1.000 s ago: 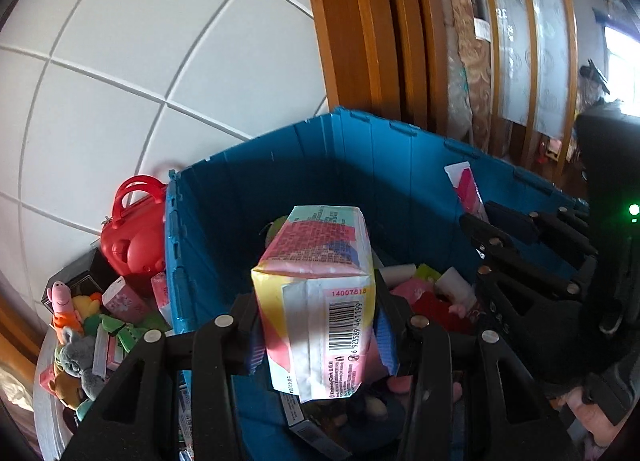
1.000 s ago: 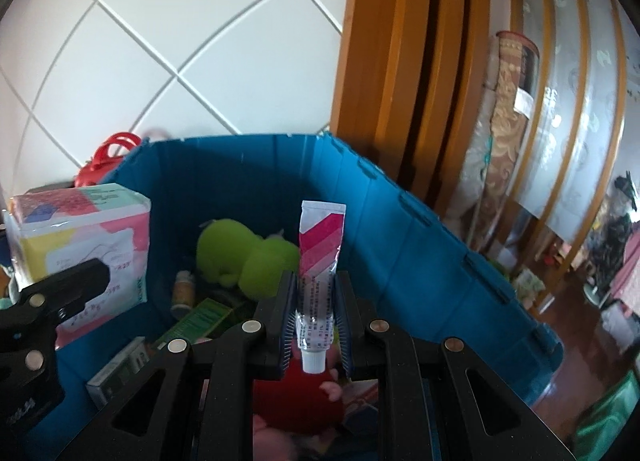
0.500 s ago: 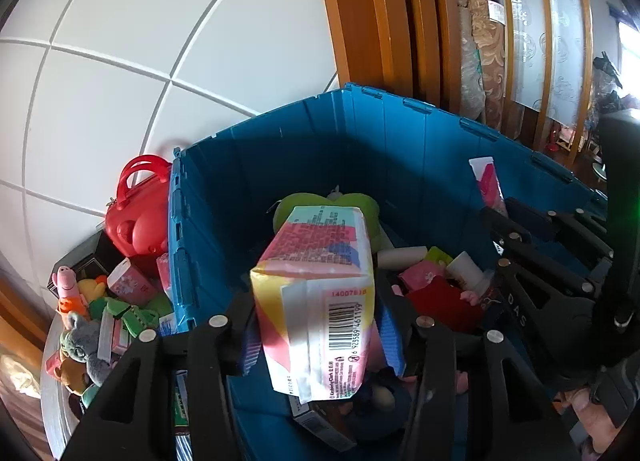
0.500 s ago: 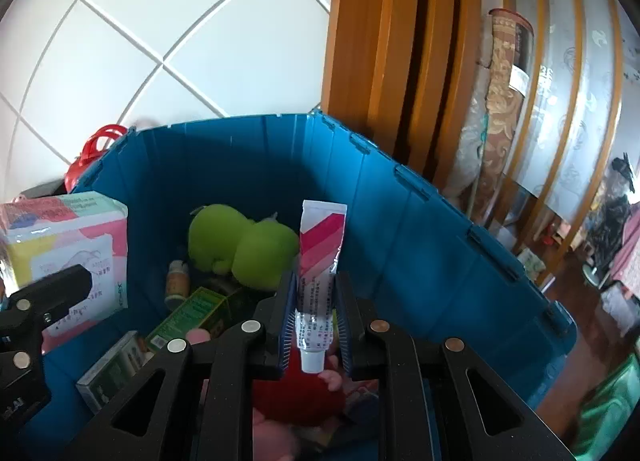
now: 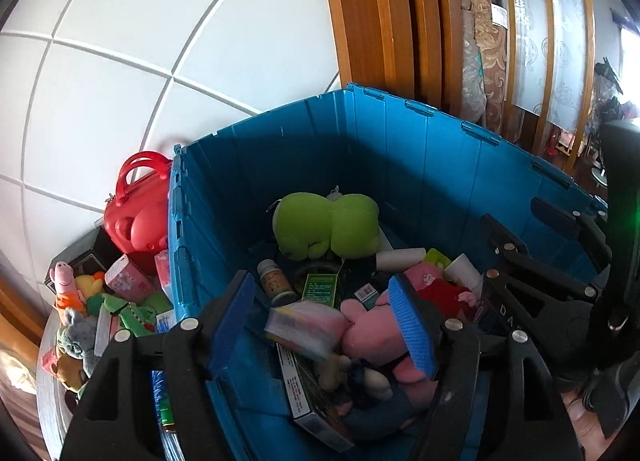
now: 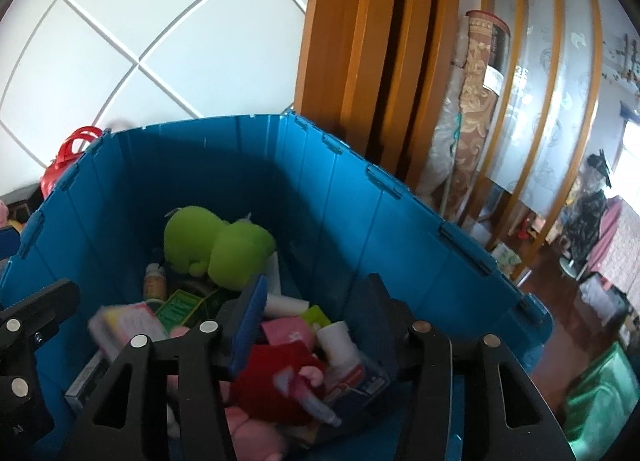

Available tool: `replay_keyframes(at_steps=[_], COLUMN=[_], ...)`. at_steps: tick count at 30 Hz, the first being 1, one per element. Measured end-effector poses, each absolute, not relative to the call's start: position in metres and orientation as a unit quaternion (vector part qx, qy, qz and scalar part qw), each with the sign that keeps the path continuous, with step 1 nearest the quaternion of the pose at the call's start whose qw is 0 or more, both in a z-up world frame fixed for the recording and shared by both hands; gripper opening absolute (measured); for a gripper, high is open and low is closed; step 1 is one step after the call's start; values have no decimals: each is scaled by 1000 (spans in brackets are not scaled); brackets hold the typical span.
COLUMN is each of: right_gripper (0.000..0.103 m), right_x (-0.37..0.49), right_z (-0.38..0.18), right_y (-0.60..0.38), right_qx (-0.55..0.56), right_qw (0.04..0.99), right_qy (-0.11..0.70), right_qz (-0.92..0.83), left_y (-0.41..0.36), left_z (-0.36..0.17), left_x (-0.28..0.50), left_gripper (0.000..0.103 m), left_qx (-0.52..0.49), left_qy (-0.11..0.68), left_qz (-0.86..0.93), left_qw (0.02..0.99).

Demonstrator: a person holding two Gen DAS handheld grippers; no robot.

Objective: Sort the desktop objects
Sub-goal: 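Carry the tissue box and ointment tube over the blue bin and open both grippers, then withdraw both grippers from the bin back toward the pile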

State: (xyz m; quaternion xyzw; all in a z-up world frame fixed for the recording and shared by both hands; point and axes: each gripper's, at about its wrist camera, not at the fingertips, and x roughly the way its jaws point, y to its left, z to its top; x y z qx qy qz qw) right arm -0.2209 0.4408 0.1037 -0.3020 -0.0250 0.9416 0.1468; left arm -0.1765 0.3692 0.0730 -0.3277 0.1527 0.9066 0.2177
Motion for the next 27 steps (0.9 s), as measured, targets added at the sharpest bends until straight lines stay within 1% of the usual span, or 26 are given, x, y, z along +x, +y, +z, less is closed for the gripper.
replay_keyframes(at_steps=[5,14,16,17,19,22,23,24,25,26,27], right_gripper=[61,62,64,66,77,86,87,91,98,102,103], right_x=[-220,-219,-218,-218,-217,-216,-216,-215,-215,-212,-210], right_z=[104,104,104,104,106,107,107,108,109,110,111], right_y=[440,441,442,442,441,440,440,441,441,441,441], right_qx=[-301,-297,-297,-296,-294,-291,-291,-290,-289,-286,-282], right_qw=[135,124,121,120,116,114,112,107,102,95,89], right_qy=[-26,-20,-18,-18,-19,-19,-18,-15,-12,-9,-8], right_qz=[944,946,947,947,948,950,950,951,952,954,955], left_y=[368,368,369,369,369,364,362,358,354,350,346], left_z=[72,72,72,72,72,75,76,78,80,83,84], left_x=[-177,-178,-178,-178,-178,-177,-177,-175,-173,-170,-168], left_gripper=[69,69,69,69,69,69,69,69,69,69,69], left_qx=[-330,-332,-332,-332,-331,-327,-324,-319,-311,-304,-299], left_qy=[150,146,147,147,145,132,126,118,110,103,99], left_qz=[906,906,906,906,906,910,912,915,918,921,924], left_qw=[218,217,217,217,219,220,219,219,219,219,218])
